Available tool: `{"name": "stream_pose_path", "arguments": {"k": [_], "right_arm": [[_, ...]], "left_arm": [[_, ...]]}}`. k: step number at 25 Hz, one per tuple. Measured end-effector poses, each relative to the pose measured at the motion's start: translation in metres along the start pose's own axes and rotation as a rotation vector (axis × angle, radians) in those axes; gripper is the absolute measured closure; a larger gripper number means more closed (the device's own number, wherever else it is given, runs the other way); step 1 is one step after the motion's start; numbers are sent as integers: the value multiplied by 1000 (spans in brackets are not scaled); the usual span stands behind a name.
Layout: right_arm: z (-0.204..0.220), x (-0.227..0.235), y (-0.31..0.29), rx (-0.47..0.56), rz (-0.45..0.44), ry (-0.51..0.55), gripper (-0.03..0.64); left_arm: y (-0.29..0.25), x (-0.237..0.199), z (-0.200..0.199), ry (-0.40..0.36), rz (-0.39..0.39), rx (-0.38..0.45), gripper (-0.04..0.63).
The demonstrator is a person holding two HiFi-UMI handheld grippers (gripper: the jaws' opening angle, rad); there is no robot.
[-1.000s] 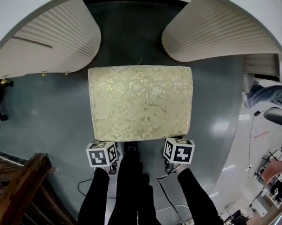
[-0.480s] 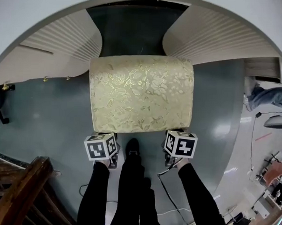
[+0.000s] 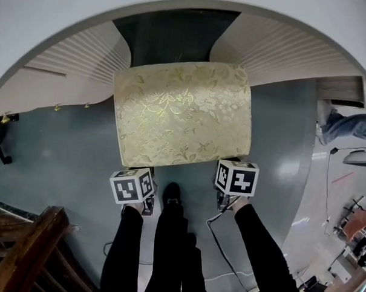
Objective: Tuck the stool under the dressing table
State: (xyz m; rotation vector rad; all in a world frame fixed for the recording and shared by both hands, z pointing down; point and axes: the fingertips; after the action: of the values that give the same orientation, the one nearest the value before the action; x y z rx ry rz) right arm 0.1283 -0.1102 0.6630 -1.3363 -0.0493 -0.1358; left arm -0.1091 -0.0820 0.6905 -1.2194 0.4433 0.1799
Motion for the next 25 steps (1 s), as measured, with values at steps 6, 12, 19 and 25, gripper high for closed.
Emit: {"name": "stream_pose_path", "arguments": {"k": [6, 12, 19, 25], "right_arm": [[-25, -4, -6, 0, 1, 0, 611], [-39, -10, -8, 7, -11, 19, 612], [-37, -15, -11, 23, -18, 41, 612], [-35, -21, -12, 20, -37, 46, 612]], "left_arm": [[-8, -4, -27, 16, -1, -2, 588], [-9, -8, -47, -6, -9, -4, 588], [-12, -11, -50, -7, -8, 11, 588], [-15, -13, -54, 2, -1, 19, 588]]}}
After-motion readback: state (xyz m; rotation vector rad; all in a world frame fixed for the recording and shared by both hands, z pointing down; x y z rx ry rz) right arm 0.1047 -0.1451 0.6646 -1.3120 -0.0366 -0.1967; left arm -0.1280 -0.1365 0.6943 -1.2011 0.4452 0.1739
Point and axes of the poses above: the fingertips, and each gripper's own axes: y backward along the fingers, x to its right, z out of its underside
